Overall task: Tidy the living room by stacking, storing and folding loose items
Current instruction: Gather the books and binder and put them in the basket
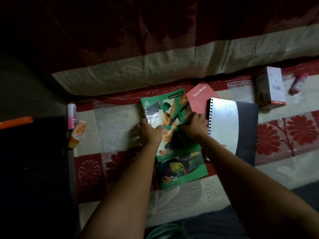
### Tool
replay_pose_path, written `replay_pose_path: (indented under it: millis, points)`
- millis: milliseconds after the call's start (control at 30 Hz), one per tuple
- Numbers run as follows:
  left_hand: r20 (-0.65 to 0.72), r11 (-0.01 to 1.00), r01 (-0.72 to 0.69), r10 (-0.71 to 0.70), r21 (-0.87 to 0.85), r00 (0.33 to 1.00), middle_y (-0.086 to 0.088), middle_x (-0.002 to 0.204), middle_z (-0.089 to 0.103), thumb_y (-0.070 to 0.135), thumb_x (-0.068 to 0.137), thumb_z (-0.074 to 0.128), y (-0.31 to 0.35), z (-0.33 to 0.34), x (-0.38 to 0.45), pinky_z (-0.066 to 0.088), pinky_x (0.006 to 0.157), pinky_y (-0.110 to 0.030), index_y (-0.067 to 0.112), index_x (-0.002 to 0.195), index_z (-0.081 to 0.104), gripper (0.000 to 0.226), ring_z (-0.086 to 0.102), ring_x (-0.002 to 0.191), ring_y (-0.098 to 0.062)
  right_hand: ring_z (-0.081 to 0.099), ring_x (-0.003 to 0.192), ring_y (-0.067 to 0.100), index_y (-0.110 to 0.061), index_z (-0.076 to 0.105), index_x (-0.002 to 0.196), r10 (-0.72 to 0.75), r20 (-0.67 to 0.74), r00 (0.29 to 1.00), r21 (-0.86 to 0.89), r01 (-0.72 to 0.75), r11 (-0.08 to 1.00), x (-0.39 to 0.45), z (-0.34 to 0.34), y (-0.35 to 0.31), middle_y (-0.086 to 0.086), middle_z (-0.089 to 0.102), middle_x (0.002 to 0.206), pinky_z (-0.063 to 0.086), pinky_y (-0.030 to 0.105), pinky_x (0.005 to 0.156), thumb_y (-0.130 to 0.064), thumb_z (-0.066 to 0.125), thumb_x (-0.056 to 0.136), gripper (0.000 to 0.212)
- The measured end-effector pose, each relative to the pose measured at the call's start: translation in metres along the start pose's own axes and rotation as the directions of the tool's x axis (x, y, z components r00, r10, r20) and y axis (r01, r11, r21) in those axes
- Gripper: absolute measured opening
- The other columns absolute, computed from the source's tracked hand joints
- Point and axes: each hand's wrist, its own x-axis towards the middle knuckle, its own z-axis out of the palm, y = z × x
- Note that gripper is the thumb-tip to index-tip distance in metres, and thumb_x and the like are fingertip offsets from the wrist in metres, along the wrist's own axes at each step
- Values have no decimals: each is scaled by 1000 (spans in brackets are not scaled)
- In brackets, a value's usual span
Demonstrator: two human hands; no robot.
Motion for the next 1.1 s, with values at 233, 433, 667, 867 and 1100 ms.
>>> replay_pose_path:
  millis: [233,433,667,867,1100]
  points:
    - [-67,986,103,-95,132,993,-17,137,41,32,66,85,7,9,14,46,94,-49,10,127,39,79,46,118,-38,33,127,33,-14,29,137,22,31,999,131,-26,991,23,0,4,12,33,138,35,49,106,-45,76,73,85]
    - [-57,983,1,-12,-182,998,-8,134,48,20,70,83,10,15,21,48,93,-48,24,128,40,72,52,116,-28,43,119,30,-10,36,133,6,10,1000,203,-8,979,33,-10,-5,12,40,131,42,44,101,-37,73,80,70]
    - [30,987,-111,115,-114,993,-10,130,41,17,96,55,43,6,-5,46,93,-38,11,138,33,48,45,118,-22,57,111,29,-8,36,127,27,119,993,556,-89,826,11,-32,2,12,52,125,51,46,93,-19,65,88,50]
    - [-88,999,-13,9,-44,996,-16,128,53,2,101,36,7,-66,-6,43,82,-32,12,146,31,47,54,113,-29,54,88,18,-4,27,129,-88,362,928,545,-134,828,-58,-1,-38,16,51,120,50,24,64,-5,46,97,38]
    - [-259,994,107,-104,-3,960,-23,126,56,7,99,45,-88,-132,19,43,94,-43,19,147,35,51,54,112,-39,55,113,35,4,50,119,-174,386,906,210,98,973,-80,84,-91,22,58,120,44,36,88,-5,47,95,27]
